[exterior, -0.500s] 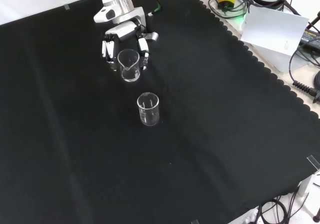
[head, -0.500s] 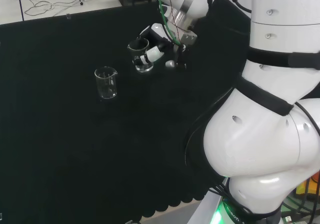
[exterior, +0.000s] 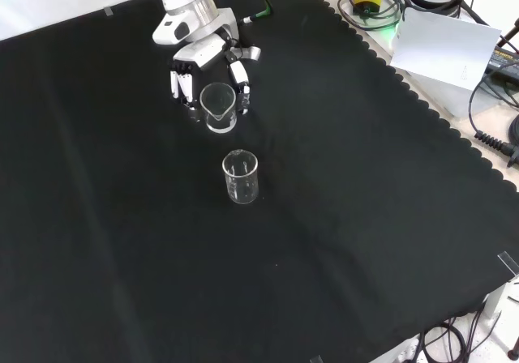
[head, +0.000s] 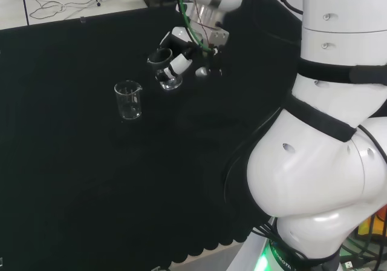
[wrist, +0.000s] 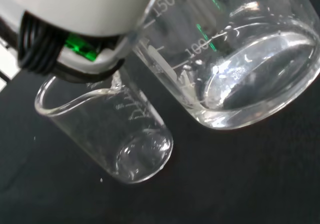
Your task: Pour the water from the handheld beaker into the one on the table.
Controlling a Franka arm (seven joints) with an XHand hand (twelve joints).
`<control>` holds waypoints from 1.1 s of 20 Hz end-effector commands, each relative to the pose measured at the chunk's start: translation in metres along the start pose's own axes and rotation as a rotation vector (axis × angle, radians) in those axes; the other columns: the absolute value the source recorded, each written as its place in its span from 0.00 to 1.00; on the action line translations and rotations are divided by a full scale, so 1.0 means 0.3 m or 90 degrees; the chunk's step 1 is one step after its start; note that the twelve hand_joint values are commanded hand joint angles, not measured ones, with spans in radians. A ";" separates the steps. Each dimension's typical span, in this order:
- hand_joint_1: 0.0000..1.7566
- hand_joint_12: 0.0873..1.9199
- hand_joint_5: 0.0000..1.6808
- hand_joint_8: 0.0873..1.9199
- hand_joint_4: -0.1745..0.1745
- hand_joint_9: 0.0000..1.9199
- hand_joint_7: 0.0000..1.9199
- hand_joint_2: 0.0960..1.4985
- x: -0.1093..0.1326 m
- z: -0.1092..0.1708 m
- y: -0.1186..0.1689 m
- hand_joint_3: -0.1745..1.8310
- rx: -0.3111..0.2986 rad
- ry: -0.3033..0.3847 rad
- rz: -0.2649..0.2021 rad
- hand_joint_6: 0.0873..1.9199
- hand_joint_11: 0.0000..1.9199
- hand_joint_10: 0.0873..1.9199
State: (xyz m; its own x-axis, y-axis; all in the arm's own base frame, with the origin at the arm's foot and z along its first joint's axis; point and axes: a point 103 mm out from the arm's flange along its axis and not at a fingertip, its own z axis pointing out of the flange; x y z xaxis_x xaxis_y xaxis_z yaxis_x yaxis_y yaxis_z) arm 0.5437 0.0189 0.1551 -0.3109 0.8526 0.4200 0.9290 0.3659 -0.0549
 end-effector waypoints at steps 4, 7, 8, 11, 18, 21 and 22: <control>0.68 0.46 0.87 0.03 0.67 0.75 0.85 0.34 0.098 -0.018 0.037 0.43 0.107 -0.088 0.007 0.13 0.55 0.05; 0.67 0.46 0.85 0.05 0.74 0.75 0.84 0.33 0.124 -0.018 0.046 0.45 0.128 -0.121 0.010 0.18 0.55 0.05; 0.67 0.46 0.85 0.05 0.74 0.75 0.84 0.33 0.131 -0.017 0.049 0.45 0.137 -0.131 0.011 0.19 0.55 0.06; 0.67 0.46 0.84 0.05 0.74 0.74 0.84 0.33 0.151 -0.013 0.060 0.45 0.163 -0.155 0.018 0.19 0.55 0.06; 0.67 0.46 0.79 0.17 0.65 0.71 0.79 0.32 0.193 -0.014 0.083 0.49 0.217 -0.210 0.026 0.30 0.55 0.12; 0.70 0.46 0.78 0.18 0.63 0.71 0.79 0.31 0.202 -0.017 0.087 0.50 0.237 -0.230 0.031 0.32 0.56 0.13; 0.72 0.45 0.78 0.17 0.62 0.71 0.78 0.30 0.204 -0.017 0.087 0.51 0.244 -0.235 0.033 0.33 0.56 0.13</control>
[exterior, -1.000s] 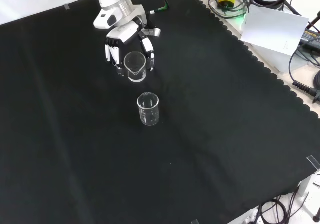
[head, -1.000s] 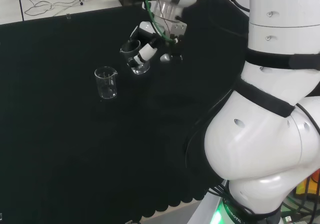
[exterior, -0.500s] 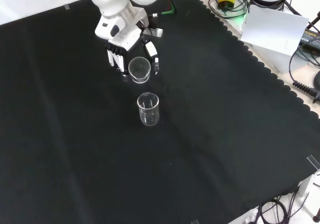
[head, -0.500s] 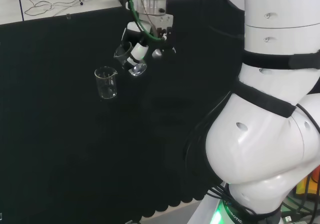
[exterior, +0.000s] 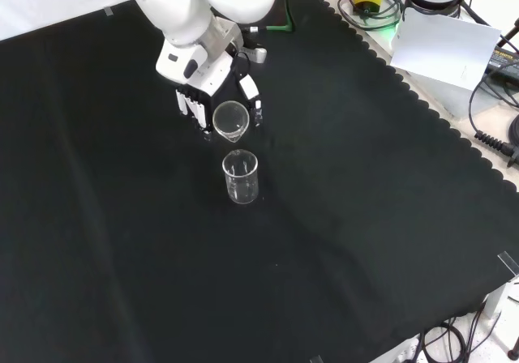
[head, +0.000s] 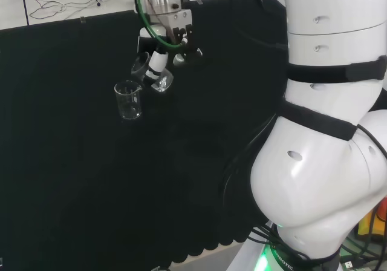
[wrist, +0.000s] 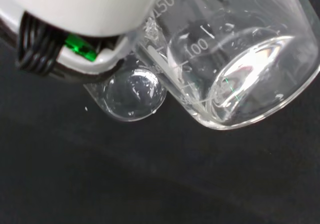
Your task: Pour the water from the handheld beaker into the one on the table.
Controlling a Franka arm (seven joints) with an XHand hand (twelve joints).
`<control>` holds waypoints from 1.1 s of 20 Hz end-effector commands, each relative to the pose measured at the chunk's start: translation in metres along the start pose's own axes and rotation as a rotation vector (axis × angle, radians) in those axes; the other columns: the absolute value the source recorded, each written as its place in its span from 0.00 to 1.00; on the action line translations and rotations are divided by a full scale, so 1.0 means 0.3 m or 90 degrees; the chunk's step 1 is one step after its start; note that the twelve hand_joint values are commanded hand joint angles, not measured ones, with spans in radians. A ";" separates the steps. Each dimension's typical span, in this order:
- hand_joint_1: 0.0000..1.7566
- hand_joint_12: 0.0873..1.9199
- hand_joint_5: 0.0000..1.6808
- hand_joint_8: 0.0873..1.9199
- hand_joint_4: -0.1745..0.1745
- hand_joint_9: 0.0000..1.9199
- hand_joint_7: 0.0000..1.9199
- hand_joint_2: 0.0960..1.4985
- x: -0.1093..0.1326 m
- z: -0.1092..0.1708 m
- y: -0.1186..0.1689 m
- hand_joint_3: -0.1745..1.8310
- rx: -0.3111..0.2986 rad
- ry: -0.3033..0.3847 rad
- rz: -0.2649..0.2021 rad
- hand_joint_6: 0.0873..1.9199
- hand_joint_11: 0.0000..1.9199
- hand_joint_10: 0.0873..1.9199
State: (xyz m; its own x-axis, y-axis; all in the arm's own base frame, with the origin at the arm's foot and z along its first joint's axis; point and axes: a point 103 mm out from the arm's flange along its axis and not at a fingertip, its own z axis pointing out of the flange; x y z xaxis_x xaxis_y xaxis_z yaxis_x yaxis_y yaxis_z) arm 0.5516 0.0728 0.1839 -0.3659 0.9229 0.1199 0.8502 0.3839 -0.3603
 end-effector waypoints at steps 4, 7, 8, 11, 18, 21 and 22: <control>0.74 0.45 0.77 0.16 0.60 0.71 0.78 0.29 0.026 -0.003 0.002 0.52 0.067 -0.055 0.012 0.34 0.56 0.14; 0.74 0.45 0.77 0.16 0.61 0.71 0.78 0.29 0.029 -0.013 -0.001 0.53 0.077 -0.069 0.017 0.35 0.56 0.14; 0.74 0.45 0.77 0.16 0.61 0.71 0.78 0.29 0.031 -0.017 -0.002 0.53 0.080 -0.073 0.017 0.35 0.57 0.14; 0.74 0.45 0.77 0.16 0.61 0.71 0.78 0.29 0.037 -0.028 -0.005 0.53 0.090 -0.090 0.019 0.35 0.57 0.14; 0.74 0.44 0.76 0.18 0.61 0.70 0.77 0.29 0.060 -0.044 -0.003 0.53 0.113 -0.124 0.030 0.36 0.57 0.15; 0.74 0.44 0.76 0.19 0.61 0.70 0.77 0.29 0.073 -0.049 0.003 0.53 0.124 -0.136 0.031 0.37 0.57 0.15; 0.74 0.44 0.76 0.19 0.61 0.70 0.77 0.29 0.078 -0.051 0.004 0.53 0.127 -0.140 0.032 0.37 0.57 0.15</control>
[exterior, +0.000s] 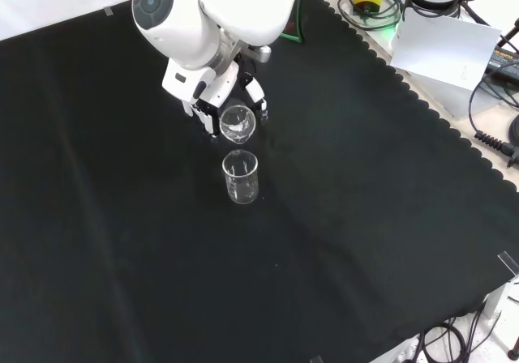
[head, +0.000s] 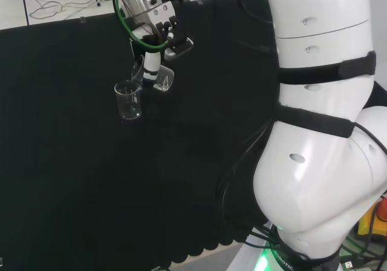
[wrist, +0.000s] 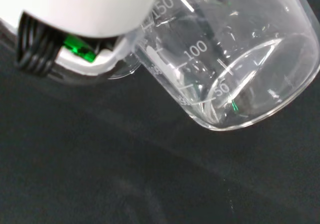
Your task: Pour the water from the handheld beaker into the one on the table.
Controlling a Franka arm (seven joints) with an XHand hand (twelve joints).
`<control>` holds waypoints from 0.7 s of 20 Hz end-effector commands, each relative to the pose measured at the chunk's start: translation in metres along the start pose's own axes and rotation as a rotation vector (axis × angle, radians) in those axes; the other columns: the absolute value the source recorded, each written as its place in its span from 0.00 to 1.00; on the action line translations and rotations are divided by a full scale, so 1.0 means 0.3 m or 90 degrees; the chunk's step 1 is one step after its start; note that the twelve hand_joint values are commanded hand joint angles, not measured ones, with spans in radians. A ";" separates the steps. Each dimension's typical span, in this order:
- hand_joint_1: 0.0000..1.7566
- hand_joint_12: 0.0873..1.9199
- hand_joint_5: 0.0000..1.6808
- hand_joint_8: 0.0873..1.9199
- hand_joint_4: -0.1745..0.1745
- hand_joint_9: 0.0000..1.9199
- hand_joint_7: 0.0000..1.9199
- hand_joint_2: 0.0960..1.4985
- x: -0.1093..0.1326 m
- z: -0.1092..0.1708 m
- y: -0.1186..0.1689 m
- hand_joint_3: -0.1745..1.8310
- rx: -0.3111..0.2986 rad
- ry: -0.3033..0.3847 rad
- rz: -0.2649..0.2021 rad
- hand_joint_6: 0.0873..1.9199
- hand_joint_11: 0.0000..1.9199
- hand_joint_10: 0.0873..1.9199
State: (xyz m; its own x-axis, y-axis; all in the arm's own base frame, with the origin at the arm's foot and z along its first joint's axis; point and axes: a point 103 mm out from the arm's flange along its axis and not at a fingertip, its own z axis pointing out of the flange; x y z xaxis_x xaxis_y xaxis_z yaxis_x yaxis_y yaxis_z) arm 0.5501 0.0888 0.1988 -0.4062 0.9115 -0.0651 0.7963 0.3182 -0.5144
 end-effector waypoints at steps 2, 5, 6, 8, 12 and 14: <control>0.74 0.44 0.76 0.19 0.61 0.70 0.77 0.29 0.027 -0.015 0.007 0.53 0.022 -0.032 0.006 0.37 0.57 0.16; 0.74 0.43 0.75 0.21 0.60 0.70 0.76 0.29 0.037 -0.021 0.014 0.53 0.031 -0.046 0.010 0.38 0.58 0.17; 0.74 0.43 0.75 0.21 0.60 0.70 0.76 0.29 0.039 -0.023 0.016 0.54 0.033 -0.050 0.012 0.38 0.58 0.17; 0.74 0.43 0.75 0.22 0.60 0.70 0.76 0.29 0.043 -0.027 0.020 0.54 0.037 -0.060 0.015 0.38 0.58 0.17; 0.74 0.43 0.75 0.22 0.60 0.70 0.76 0.29 0.045 -0.035 0.025 0.54 0.051 -0.080 0.024 0.38 0.58 0.17; 0.74 0.43 0.75 0.22 0.61 0.70 0.76 0.29 0.045 -0.040 0.026 0.54 0.058 -0.088 0.030 0.38 0.58 0.17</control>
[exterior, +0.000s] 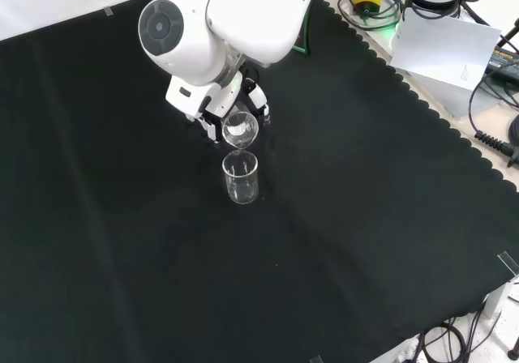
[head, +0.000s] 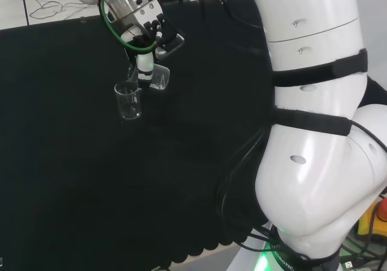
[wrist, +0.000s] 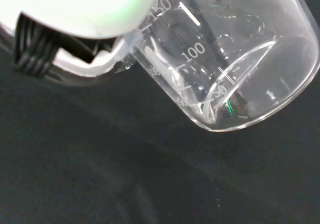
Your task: Pour the water from the handheld beaker into the one on the table.
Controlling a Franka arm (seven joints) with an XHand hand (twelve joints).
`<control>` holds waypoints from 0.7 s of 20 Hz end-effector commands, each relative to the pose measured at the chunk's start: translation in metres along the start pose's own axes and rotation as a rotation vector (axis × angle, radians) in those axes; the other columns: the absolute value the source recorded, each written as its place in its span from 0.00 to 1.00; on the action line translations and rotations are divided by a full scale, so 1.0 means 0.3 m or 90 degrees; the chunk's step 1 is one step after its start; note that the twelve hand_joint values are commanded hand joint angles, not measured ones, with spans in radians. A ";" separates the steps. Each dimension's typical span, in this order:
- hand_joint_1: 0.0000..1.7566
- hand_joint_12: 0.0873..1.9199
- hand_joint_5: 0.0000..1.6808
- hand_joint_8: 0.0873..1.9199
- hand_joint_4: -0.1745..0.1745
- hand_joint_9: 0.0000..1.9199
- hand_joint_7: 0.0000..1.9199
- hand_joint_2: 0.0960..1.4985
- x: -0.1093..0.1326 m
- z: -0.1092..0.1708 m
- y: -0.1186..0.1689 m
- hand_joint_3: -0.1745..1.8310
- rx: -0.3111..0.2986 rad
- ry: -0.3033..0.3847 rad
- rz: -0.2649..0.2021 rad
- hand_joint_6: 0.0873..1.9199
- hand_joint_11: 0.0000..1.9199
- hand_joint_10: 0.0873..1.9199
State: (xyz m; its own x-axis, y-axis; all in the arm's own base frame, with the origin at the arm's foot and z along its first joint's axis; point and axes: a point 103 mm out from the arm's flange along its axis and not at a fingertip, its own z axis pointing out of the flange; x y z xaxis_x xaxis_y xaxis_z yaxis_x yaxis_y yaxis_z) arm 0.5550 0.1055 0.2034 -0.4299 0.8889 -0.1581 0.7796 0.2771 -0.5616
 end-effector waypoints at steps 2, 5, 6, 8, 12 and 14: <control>0.74 0.43 0.75 0.22 0.61 0.70 0.76 0.29 0.003 -0.009 0.004 0.54 0.025 -0.034 0.018 0.38 0.58 0.17; 0.74 0.43 0.75 0.22 0.61 0.70 0.76 0.29 0.005 -0.014 0.005 0.54 0.035 -0.043 0.022 0.38 0.58 0.17; 0.74 0.43 0.75 0.22 0.61 0.70 0.76 0.29 0.007 -0.016 0.005 0.54 0.038 -0.046 0.023 0.38 0.58 0.17; 0.74 0.43 0.75 0.22 0.61 0.70 0.76 0.29 0.011 -0.020 0.006 0.54 0.043 -0.054 0.026 0.38 0.58 0.17; 0.74 0.43 0.75 0.22 0.61 0.70 0.76 0.29 0.020 -0.027 0.008 0.54 0.051 -0.062 0.029 0.39 0.58 0.17; 0.74 0.43 0.75 0.22 0.61 0.70 0.76 0.29 0.024 -0.030 0.009 0.54 0.055 -0.067 0.030 0.39 0.58 0.17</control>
State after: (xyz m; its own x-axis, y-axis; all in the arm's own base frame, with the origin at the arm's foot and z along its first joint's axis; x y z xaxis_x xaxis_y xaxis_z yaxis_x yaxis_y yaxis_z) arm 0.5586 0.1142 0.2081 -0.4396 0.8621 -0.2520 0.7635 0.2110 -0.6103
